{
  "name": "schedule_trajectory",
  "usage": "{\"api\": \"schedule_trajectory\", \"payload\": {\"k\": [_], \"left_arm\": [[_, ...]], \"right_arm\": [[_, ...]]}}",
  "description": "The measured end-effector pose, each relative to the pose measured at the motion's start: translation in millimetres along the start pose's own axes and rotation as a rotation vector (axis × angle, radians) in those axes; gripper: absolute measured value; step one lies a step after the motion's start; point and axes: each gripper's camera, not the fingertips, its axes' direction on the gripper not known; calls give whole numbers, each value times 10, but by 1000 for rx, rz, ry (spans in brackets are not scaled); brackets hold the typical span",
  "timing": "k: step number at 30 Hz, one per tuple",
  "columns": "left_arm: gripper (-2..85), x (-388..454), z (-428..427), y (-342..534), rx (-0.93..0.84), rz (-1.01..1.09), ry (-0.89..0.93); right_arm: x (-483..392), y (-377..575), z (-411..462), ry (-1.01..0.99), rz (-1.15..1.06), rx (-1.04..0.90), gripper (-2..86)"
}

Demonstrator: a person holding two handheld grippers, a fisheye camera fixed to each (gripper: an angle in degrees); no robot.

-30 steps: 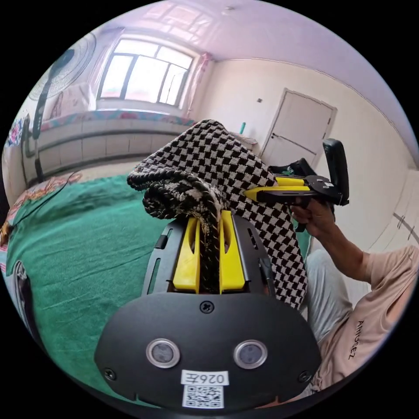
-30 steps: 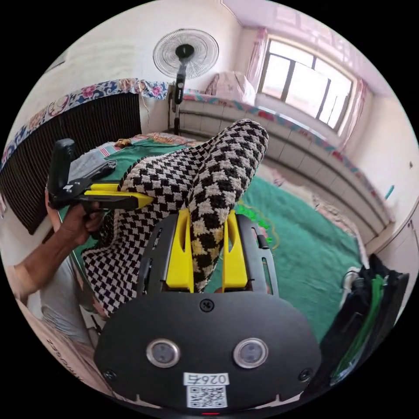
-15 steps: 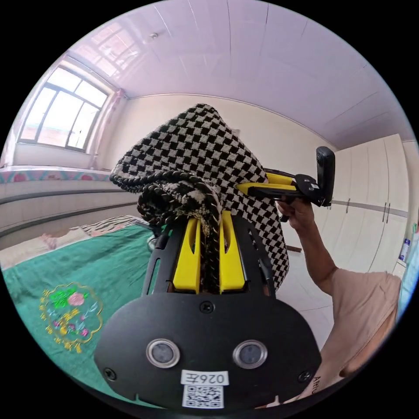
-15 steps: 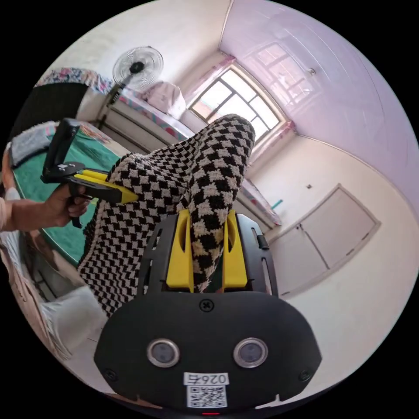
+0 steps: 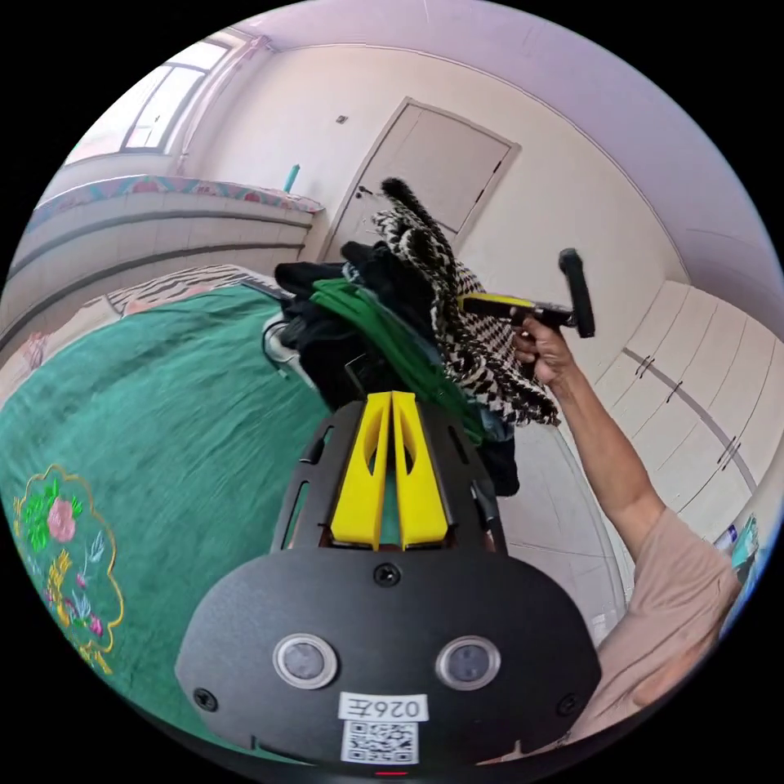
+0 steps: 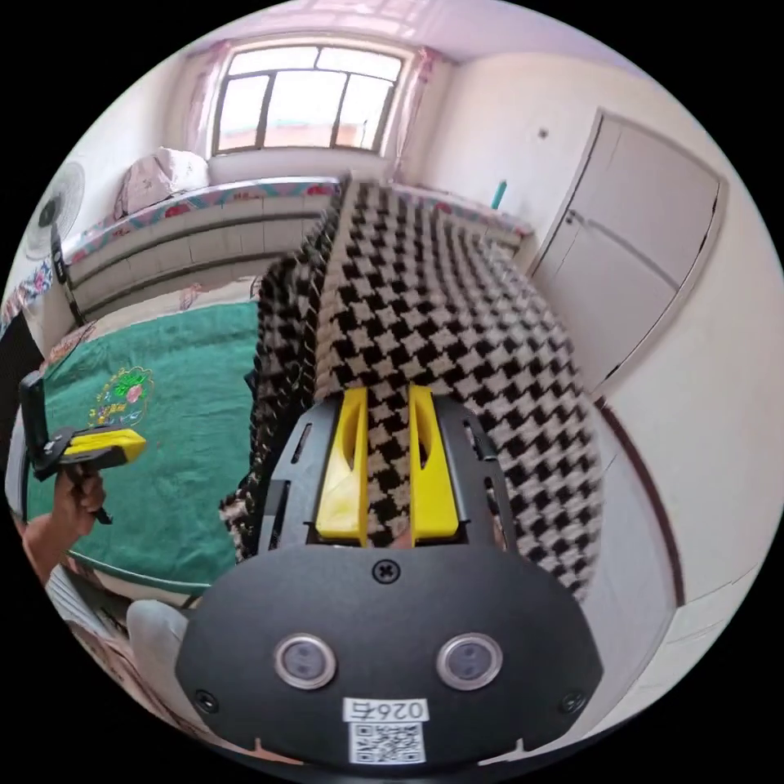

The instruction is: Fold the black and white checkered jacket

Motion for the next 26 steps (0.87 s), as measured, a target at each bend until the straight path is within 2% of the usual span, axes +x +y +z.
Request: {"api": "schedule_trajectory", "payload": {"k": [4, 6, 10, 13, 14, 16, 20, 26], "left_arm": [[-10, -156, -877, 458, 73, -37, -102], [-10, -68, -1522, 742, 155, -19, -242], [-10, 174, -2378, 1184, 265, -1, -451], [-10, 360, -2957, 1524, 311, -18, -691], [-10, 407, -3177, 1644, 316, -29, -769], [-10, 451, -3514, 1825, 321, -50, -851], [-10, 429, -4459, 2411, 438, -212, -928], [-8, 427, -5817, 3897, 833, -539, -1013]], "right_arm": [[-269, 207, 427, -6, 53, 130, 5], [-458, 183, 607, 47, 16, 129, 2], [-882, 39, 1084, 266, -113, 83, -8], [-1113, -90, 1323, 479, -126, 30, -13], [-1161, -103, 1326, 539, -104, 49, -13], [-1410, -63, 1170, 641, -51, 246, -14], [-1812, -58, 1010, 492, -93, 379, -13], [-2489, -227, 1016, 121, -199, 434, -11]]}}
